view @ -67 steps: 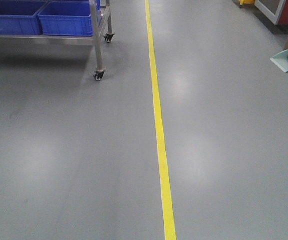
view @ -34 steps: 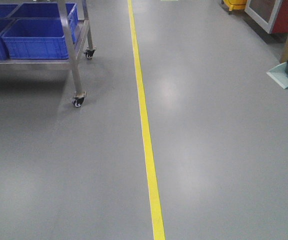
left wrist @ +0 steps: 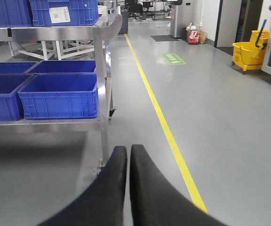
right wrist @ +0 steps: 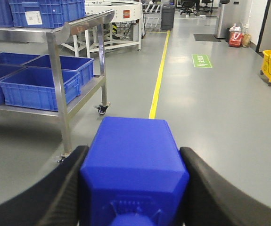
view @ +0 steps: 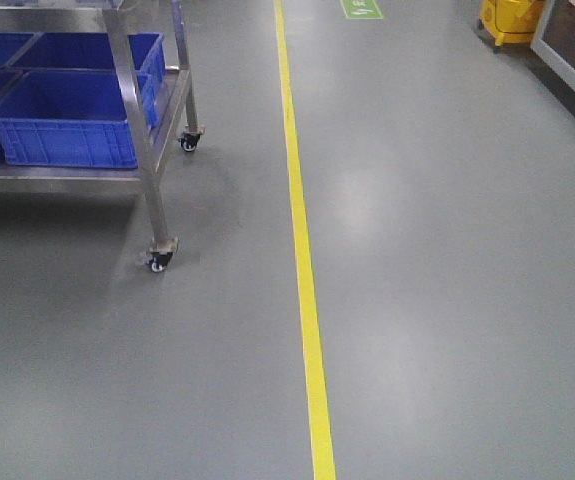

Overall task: Pour parts from conveyor to right shelf
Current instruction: 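Drive down the aisle toward the shelf of blue bins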

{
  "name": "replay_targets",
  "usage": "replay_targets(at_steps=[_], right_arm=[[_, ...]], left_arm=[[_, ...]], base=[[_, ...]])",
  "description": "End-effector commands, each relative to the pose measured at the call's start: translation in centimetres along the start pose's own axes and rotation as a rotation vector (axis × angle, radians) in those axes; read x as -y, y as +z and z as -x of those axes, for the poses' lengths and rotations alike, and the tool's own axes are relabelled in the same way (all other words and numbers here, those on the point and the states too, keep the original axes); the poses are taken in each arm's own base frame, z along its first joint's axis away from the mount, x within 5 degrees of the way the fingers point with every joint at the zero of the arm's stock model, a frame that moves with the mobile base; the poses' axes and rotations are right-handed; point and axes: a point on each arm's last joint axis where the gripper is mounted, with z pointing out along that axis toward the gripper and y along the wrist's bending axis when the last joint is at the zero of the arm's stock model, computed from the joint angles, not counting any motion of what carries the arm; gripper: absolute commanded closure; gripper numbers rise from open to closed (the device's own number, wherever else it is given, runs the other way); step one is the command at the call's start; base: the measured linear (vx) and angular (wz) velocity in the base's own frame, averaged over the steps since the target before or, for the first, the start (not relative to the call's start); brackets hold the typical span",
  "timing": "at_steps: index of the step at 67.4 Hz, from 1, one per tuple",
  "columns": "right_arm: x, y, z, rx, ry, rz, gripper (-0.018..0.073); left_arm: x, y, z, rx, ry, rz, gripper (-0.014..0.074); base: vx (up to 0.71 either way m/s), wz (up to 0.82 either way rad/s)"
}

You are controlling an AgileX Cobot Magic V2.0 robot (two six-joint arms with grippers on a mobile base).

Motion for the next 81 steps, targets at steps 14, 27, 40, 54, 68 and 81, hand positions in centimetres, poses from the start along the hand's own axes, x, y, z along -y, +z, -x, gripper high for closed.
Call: replay_targets(at_steps=[14, 27, 40, 54, 68, 81], right_arm=[[0.03, -0.21, 1.53, 0.098, -0.018, -0.004, 0.0567], [0.03, -0.21, 1.53, 0.098, -0.018, -0.004, 0.0567], [0.03, -0.21, 1.53, 0.098, -0.018, -0.004, 0.0567], [0.03, -0.21, 1.53, 0.098, -0.018, -0.004, 0.0567], [0.03, -0.21, 1.53, 0.098, -0.018, -0.004, 0.0567], [0.03, -0.21, 1.53, 0.098, -0.018, -0.004, 0.0567]], left_arm=[[0.06, -0.21, 1.29, 0.093, -0.008, -0.008, 0.0603], [0.06, -0.21, 1.29, 0.093, -0.008, -0.008, 0.0603], [0.06, -0.21, 1.29, 0.093, -0.008, -0.008, 0.0603], [0.06, -0.21, 1.29, 0.093, -0.008, -0.008, 0.0603], [0.06, -0.21, 1.29, 0.093, -0.008, -0.008, 0.0603], [0.06, -0.21, 1.29, 0.093, -0.008, -0.008, 0.0603]], base=[[0.63, 0.09], [0.57, 0.11], [0.52, 0.32], [0.46, 0.73], [0.4, 0.96], [0.32, 0.96]])
